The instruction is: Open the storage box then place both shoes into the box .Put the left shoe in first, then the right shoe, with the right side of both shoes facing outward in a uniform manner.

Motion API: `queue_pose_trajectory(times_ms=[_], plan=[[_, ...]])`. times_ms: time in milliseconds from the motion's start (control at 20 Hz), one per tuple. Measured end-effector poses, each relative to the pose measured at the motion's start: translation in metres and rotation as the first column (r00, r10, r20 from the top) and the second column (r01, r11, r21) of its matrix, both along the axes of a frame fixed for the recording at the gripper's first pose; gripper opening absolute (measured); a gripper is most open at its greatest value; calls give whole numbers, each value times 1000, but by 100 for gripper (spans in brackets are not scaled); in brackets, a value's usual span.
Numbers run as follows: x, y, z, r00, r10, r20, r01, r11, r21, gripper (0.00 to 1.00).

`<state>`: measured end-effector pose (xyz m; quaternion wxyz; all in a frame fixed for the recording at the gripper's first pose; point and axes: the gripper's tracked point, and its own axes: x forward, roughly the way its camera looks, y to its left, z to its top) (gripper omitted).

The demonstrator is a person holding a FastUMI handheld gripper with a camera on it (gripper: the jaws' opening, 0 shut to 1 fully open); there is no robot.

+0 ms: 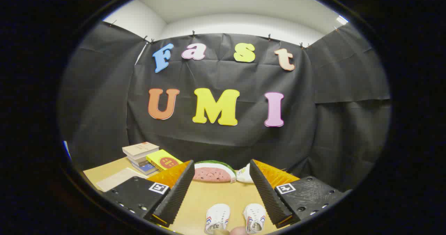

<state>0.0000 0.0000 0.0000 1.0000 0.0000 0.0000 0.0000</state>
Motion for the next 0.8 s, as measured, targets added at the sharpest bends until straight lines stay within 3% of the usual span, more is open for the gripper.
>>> queue_pose_trajectory(times_ms=[800], plan=[[-17, 35, 13, 999, 42, 3, -42, 999, 9, 95]])
